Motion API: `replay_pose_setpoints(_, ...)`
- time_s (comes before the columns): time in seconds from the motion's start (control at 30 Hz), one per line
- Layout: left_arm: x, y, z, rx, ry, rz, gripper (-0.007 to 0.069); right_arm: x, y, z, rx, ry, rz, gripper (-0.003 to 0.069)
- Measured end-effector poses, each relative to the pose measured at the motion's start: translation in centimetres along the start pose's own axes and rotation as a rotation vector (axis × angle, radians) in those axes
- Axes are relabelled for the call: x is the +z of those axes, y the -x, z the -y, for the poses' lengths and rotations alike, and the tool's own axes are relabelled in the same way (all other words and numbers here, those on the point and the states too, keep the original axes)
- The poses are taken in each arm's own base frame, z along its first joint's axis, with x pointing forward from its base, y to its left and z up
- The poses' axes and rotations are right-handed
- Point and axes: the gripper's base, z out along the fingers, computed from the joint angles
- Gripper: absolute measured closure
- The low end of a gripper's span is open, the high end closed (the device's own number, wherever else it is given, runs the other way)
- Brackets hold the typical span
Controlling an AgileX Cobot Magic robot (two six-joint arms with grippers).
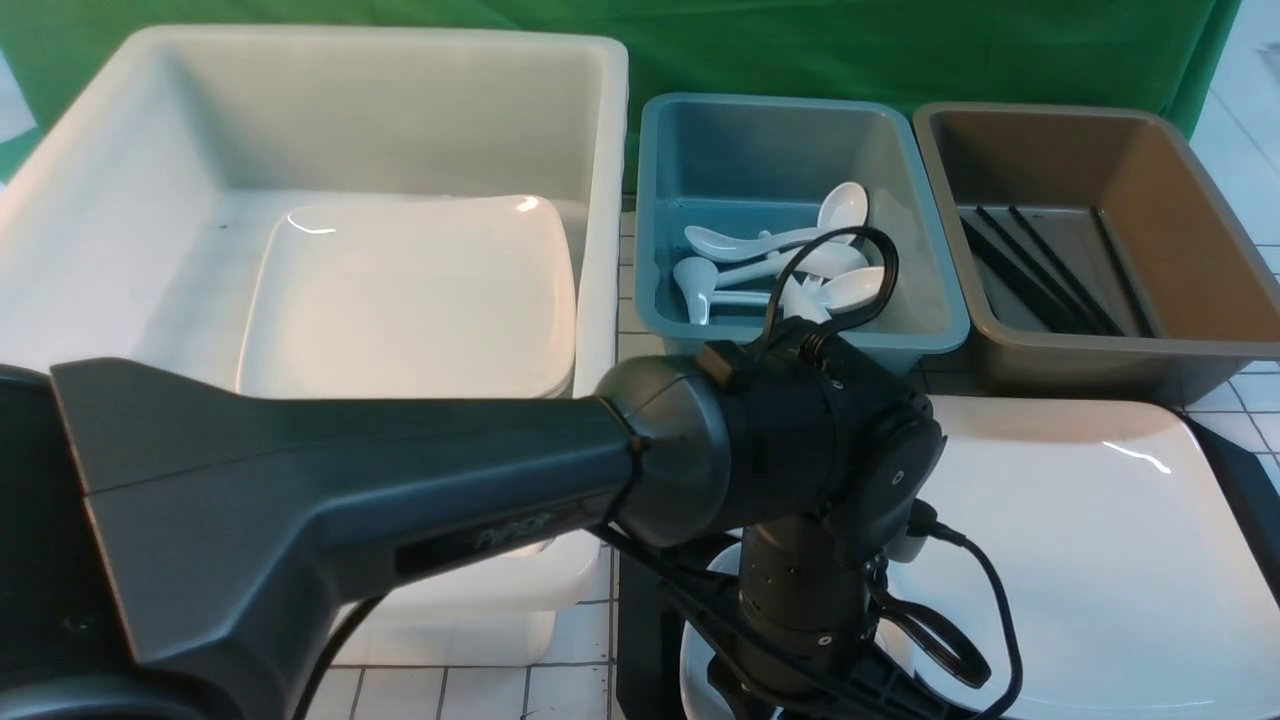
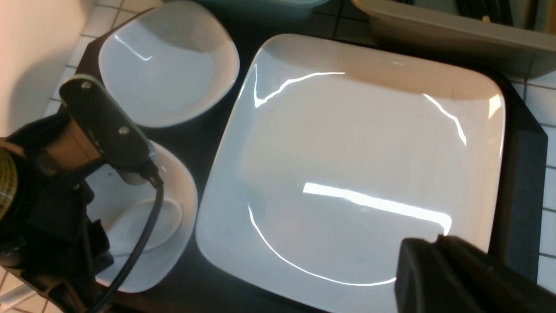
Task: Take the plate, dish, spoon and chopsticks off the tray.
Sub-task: Use the left arm to grab a soup spoon from the plate, then use the left arm to put the soup spoon into the small storage box in the middle
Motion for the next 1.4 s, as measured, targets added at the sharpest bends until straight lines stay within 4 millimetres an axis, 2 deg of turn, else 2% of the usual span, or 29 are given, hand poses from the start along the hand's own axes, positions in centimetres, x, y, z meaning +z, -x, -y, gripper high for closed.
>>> replay_pose_setpoints(0.37,-0.7,0.4,-0.3,-0.004,0.000,0.001,0.0498,0.0,0.0,0.0,0.000,0.000,0.000,0.0608)
replay_pose_setpoints(0.67,-5.1,2.1,0.4,0.062,-0.043,0.091,0.0498,0.0,0.0,0.0,0.001,0.003,0.001,0.0596)
replay_pose_setpoints(0.8,-8.9,3.4,0.4,0.079,-0.062,0.221,0.0498,0.0,0.0,-0.1,-0.023,0.012,0.005,0.0592)
replay_pose_setpoints(0.83,-9.1,3.4,0.4,0.078,-0.064,0.228,0.0498,0.0,0.1,-0.2,-0.025,0.016,0.007,0.0591)
replay_pose_setpoints(1.0,-14.2,6.2,-2.8,0.024,-0.109,0.437,0.0498,-1.1,0.2,-2.0,-0.087,0.169,0.091,0.0616)
replay_pose_setpoints(1.1,-16.2,7.7,-4.8,-0.014,-0.148,0.548,0.0498,-1.8,0.2,-2.8,-0.119,0.228,0.134,0.0644)
replay_pose_setpoints(1.17,-17.9,9.6,-7.1,-0.072,-0.204,0.685,0.0498,-2.5,0.2,-3.3,-0.144,0.261,0.178,0.0656)
replay_pose_setpoints(1.3,-18.6,12.4,-9.8,-0.116,-0.225,0.860,0.0498,-3.0,0.1,-3.6,-0.164,0.272,0.203,0.0656)
replay_pose_setpoints(1.4,-17.5,14.3,-11.3,-0.124,-0.212,0.946,0.0498,-3.0,0.1,-3.7,-0.168,0.275,0.203,0.0656)
